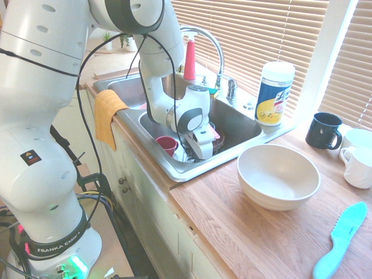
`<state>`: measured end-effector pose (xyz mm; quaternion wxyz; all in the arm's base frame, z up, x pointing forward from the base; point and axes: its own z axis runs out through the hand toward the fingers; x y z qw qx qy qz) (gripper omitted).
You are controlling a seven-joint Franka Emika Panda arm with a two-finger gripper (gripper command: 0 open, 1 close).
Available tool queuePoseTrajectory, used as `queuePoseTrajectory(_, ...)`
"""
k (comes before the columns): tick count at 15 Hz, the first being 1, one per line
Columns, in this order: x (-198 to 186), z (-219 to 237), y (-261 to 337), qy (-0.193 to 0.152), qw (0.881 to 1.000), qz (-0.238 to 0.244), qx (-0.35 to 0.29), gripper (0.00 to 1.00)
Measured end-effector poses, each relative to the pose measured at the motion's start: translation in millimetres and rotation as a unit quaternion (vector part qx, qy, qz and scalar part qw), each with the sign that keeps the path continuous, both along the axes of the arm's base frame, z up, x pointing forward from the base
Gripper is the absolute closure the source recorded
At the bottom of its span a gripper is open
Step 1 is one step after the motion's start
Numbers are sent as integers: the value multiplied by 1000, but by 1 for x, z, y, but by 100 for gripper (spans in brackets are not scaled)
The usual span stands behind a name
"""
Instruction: Put the knife into the sink
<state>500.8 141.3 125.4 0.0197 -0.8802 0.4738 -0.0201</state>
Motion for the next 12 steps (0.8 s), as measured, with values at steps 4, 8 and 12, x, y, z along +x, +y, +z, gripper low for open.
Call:
queuePoseTrajectory(4, 2, 2, -3, -4, 1000, -1, -2, 0)
queuePoseTrajectory(8, 13, 51, -2, -38, 999, 1, -1, 0)
queuePoseTrajectory(12, 2, 151, 14, -47, 999, 16, -7, 0)
